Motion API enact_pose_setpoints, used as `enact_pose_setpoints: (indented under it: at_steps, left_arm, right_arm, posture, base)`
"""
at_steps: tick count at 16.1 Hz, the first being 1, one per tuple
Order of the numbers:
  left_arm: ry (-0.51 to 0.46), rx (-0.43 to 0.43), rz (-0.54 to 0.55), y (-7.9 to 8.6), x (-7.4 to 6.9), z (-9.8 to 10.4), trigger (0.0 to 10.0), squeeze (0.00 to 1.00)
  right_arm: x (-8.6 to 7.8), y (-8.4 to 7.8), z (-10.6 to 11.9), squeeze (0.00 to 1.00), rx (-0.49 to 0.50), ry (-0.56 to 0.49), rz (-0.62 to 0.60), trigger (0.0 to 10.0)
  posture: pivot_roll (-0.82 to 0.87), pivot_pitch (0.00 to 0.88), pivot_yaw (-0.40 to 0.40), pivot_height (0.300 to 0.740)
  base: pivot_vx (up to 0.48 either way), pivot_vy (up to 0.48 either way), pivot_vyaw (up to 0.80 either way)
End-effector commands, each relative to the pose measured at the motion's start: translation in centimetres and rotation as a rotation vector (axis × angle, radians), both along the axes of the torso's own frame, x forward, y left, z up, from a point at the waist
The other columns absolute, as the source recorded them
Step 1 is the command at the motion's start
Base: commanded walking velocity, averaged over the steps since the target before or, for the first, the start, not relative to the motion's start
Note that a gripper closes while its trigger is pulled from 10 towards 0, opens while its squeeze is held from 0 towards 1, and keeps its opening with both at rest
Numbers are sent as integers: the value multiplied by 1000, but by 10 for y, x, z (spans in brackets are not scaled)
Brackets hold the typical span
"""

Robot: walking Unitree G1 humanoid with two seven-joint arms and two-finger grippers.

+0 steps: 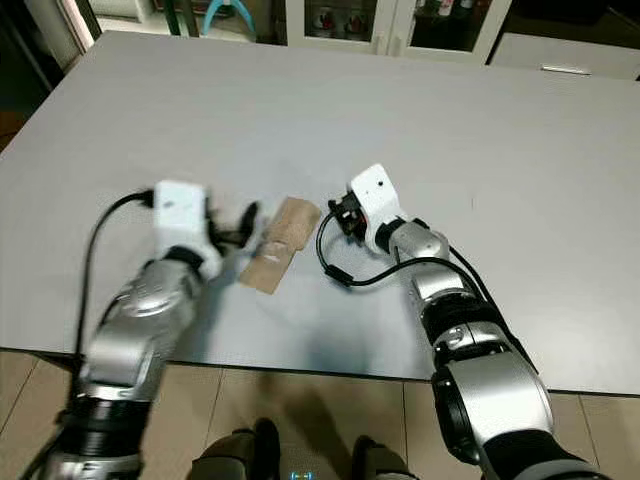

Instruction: Picking trash to rubbish bin

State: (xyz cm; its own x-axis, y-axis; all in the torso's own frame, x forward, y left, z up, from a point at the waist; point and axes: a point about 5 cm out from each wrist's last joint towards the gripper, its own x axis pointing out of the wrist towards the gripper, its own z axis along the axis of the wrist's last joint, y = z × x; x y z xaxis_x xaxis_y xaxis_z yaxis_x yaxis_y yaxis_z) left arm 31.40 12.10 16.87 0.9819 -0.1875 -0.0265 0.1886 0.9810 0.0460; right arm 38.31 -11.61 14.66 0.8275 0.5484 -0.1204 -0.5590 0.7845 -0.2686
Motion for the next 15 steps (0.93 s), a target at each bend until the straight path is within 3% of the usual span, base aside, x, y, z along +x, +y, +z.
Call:
enact_pose_setpoints:
  at_steps: [1, 4, 8, 11, 15]
  left_arm:
    - [-5, -5, -12, -9, -1, 7, 10000, 0]
    - [44, -36, -45, -27, -4, 7, 10000, 0]
    - [161, -70, 29, -22, -7, -1, 10000, 0]
    - [227, -78, 60, -20, -11, -5, 10000, 0]
    - [298, -109, 27, -26, -18, 0, 10000, 0]
  right_arm:
    - [-4, -6, -2, 0, -44, -11, 28, 10000]
    - [-15, -23, -3, 0, -128, 1, 91, 10000]
    - [-40, -48, -7, 0, -190, 59, 177, 10000]
    - [-46, -48, -6, 0, -196, 72, 166, 10000]
    - [-47, -37, -1, 0, -201, 60, 182, 10000]
  posture:
    - [-32, 172, -12, 740]
    - [-61, 186, -15, 740]
    - [-92, 197, -21, 740]
    - [-92, 199, -20, 740]
    - [-80, 204, -17, 740]
  base:
    - [0, 0, 0]
    - [0, 0, 0]
    - [0, 0, 0]
    - [0, 0, 0]
    - [0, 0, 0]
